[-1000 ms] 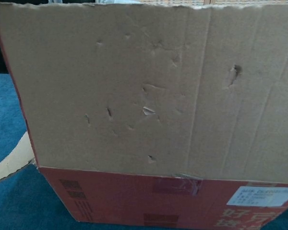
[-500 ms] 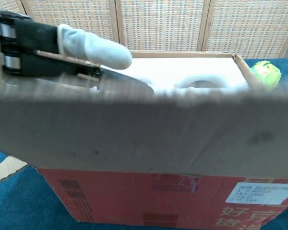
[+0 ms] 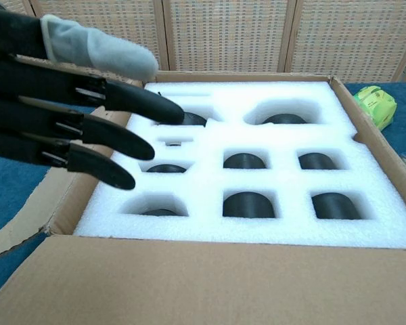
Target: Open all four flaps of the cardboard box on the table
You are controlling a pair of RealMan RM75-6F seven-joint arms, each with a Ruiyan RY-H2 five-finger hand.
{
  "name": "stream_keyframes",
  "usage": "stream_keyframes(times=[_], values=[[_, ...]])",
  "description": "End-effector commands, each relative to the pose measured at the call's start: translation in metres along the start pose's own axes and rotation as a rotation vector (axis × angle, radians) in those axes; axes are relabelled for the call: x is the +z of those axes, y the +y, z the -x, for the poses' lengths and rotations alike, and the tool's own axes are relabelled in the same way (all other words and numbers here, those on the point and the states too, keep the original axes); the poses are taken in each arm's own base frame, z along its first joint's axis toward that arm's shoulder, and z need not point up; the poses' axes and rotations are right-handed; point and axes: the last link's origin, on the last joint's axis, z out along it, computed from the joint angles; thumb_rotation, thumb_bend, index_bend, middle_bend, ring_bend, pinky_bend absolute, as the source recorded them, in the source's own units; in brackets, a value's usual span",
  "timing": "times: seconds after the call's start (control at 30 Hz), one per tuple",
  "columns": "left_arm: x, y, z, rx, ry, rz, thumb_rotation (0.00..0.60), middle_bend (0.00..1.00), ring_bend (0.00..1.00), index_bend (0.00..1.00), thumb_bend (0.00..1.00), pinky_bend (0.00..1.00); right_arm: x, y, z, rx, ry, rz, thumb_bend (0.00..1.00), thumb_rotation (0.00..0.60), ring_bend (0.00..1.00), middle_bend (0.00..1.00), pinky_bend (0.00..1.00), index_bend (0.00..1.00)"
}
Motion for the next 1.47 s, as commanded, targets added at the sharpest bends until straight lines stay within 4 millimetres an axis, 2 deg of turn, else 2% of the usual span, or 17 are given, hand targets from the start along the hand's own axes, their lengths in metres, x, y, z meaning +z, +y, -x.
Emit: stream_keyframes(times=[0.03, 0.17, 0.3, 0.53, 0.6, 0.67, 0.73, 0.8, 0.87, 1.2, 1.47], values=[[-0.015, -0.001, -0.013, 0.191, 0.194, -0.027, 0.016, 0.0, 0.0, 0.1, 0.36, 0.0, 0.001, 0.0, 0.0, -0.002, -0.002, -0.002, 0.83, 0.6, 0.0, 0.08, 0.0, 0.03], [-0.028, -0.003, -0.022, 0.371, 0.356, -0.087, 0.02, 0.0, 0.0, 0.1, 0.37, 0.0, 0.003, 0.0, 0.001, -0.004, -0.005, -0.004, 0.83, 0.6, 0.0, 0.08, 0.0, 0.03], [-0.048, -0.008, -0.032, 0.564, 0.538, -0.189, 0.028, 0.0, 0.0, 0.1, 0.37, 0.0, 0.004, 0.0, 0.001, -0.007, -0.008, -0.002, 0.83, 0.6, 0.0, 0.08, 0.0, 0.03], [-0.081, -0.019, -0.039, 0.79, 0.81, -0.365, 0.049, 0.0, 0.0, 0.1, 0.37, 0.0, 0.007, 0.001, 0.001, -0.01, -0.016, 0.0, 0.83, 0.6, 0.0, 0.08, 0.0, 0.03], [-0.091, -0.022, -0.04, 0.836, 0.875, -0.416, 0.074, 0.0, 0.0, 0.1, 0.38, 0.0, 0.009, 0.001, 0.002, -0.013, -0.018, -0.002, 0.83, 0.6, 0.0, 0.08, 0.0, 0.03], [-0.1, -0.026, -0.039, 0.888, 0.943, -0.473, 0.128, 0.0, 0.0, 0.1, 0.38, 0.0, 0.01, 0.001, 0.002, -0.019, -0.022, -0.002, 0.83, 0.6, 0.0, 0.08, 0.0, 0.03], [-0.109, -0.032, -0.038, 0.937, 1.004, -0.547, 0.229, 0.0, 0.0, 0.1, 0.38, 0.0, 0.011, 0.001, 0.002, -0.032, -0.029, -0.001, 0.83, 0.6, 0.0, 0.08, 0.0, 0.03], [-0.117, -0.037, -0.036, 0.971, 1.049, -0.616, 0.28, 0.0, 0.0, 0.1, 0.38, 0.0, 0.013, 0.001, 0.003, -0.034, -0.032, -0.002, 0.83, 0.6, 0.0, 0.07, 0.0, 0.03], [-0.127, -0.043, -0.032, 1.017, 1.088, -0.7, 0.305, 0.0, 0.0, 0.1, 0.38, 0.0, 0.014, 0.0, 0.003, -0.039, -0.035, -0.002, 0.83, 0.6, 0.0, 0.07, 0.0, 0.03], [-0.164, -0.068, -0.011, 1.076, 1.324, -0.934, 0.345, 0.0, 0.0, 0.11, 0.38, 0.0, 0.018, -0.002, 0.002, -0.065, -0.03, -0.001, 0.83, 0.6, 0.0, 0.07, 0.0, 0.03], [-0.178, -0.081, 0.014, 1.108, 1.421, -0.996, 0.36, 0.0, 0.0, 0.11, 0.38, 0.0, 0.019, -0.005, 0.002, -0.074, -0.031, 0.003, 0.83, 0.6, 0.0, 0.07, 0.0, 0.03]])
